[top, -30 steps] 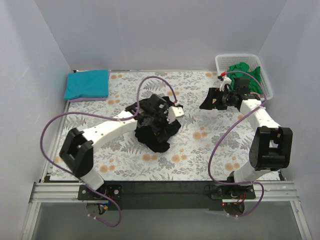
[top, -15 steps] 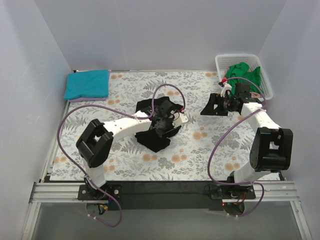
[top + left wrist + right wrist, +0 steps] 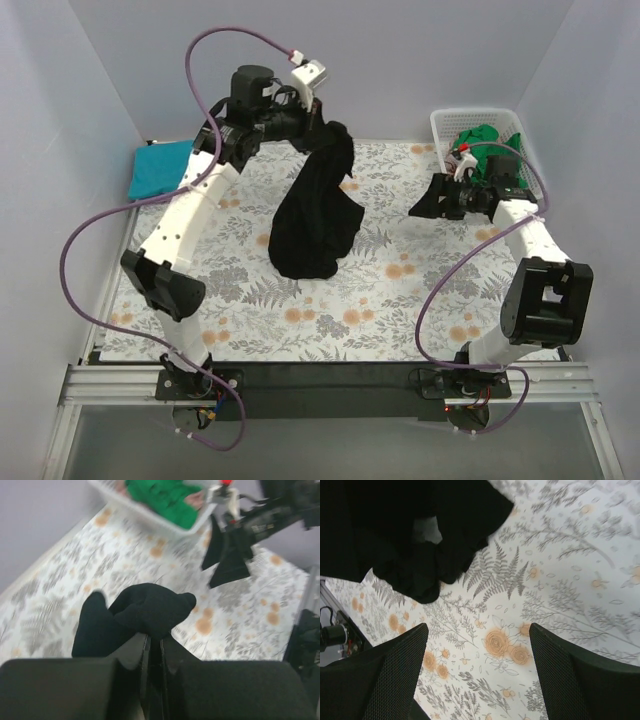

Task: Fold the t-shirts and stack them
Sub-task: Flatten the tshirt out

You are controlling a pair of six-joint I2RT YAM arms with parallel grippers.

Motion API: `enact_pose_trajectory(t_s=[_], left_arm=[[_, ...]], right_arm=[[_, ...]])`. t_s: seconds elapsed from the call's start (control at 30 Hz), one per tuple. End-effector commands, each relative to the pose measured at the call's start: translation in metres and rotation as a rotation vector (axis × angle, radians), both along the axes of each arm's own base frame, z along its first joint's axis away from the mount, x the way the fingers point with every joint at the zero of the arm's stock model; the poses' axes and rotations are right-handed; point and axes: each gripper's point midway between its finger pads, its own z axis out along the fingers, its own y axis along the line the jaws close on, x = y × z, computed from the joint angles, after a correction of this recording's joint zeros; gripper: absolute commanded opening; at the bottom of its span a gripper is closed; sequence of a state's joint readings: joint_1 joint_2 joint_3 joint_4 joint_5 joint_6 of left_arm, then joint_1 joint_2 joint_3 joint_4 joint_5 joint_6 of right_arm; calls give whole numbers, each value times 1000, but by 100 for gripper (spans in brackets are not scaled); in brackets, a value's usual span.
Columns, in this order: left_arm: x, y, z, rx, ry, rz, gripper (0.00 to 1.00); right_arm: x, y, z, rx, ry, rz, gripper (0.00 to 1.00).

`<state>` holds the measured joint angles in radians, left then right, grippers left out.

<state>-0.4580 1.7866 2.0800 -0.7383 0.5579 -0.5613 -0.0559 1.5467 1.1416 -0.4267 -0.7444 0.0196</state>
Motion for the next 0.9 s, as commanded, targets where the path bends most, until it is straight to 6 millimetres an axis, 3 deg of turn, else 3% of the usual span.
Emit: enact_pose_trajectory(t_s=[0.0,0.07,0.1,0.17,0.2,0.23,0.27,0.33,0.37,0.4,0.43,0.47,0.53,0.57,0.6,0.63,0.67,0.7,0.73,0.77,0.8,0.87], left_arm=[[-51,-77,27,-119,51,-286,0],[-60,-101,38,-129,-5,-331,0],[-82,-123,51,-150,-43,-393,0],[-96,-150,44,-143,-66,-451,0],[-116,-169,43,-142,-78,-495,0],[-116,-179,29,-121,-65,-490,6],[-115,-185,20,-107,-44,-466,40],[-95,-182,3,-60,-19,-368,82],[-90,-175,0,-49,-8,-348,96],[-78,-156,-1,-51,31,-319,96],[-71,-143,-19,-36,97,-303,96],[-52,-106,-2,-72,94,-244,96],[-36,-67,-10,-92,163,-185,97],[-37,-42,-30,-79,215,-145,97],[-18,-7,-42,-78,239,-65,97],[-16,11,-61,-55,262,-25,97],[-21,27,-105,-13,345,12,95],[-22,49,-115,-2,350,67,93],[-23,60,-135,24,374,100,89],[-30,73,-170,59,441,140,87],[-26,91,-183,57,478,184,86],[-30,103,-205,37,578,218,82]], right_arm=[[14,-23,50,39,-120,-30,88],[13,-38,53,34,-121,-46,88],[12,-42,53,36,-119,-50,89],[8,-54,53,39,-115,-68,89],[8,-57,53,39,-115,-74,89],[7,-63,53,35,-115,-89,89],[5,-67,52,18,-116,-87,89],[4,-77,52,-5,-118,-100,90],[5,-82,53,-31,-127,-112,90],[3,-87,55,-59,-140,-105,91],[3,-94,56,-84,-153,-112,91],[2,-99,55,-121,-158,-115,91],[-5,-101,52,-181,-182,-62,91],[-8,-103,50,-221,-186,-53,91],[-12,-102,45,-247,-183,-33,91],[-21,-91,35,-278,-173,37,90],[-27,-91,27,-335,-157,54,89],[-33,-87,19,-375,-145,85,88],[-47,-68,1,-414,-125,182,88],[-54,-69,-8,-493,-111,199,88],[-62,-55,-17,-527,-109,267,88],[-80,-52,-38,-593,-68,330,87]])
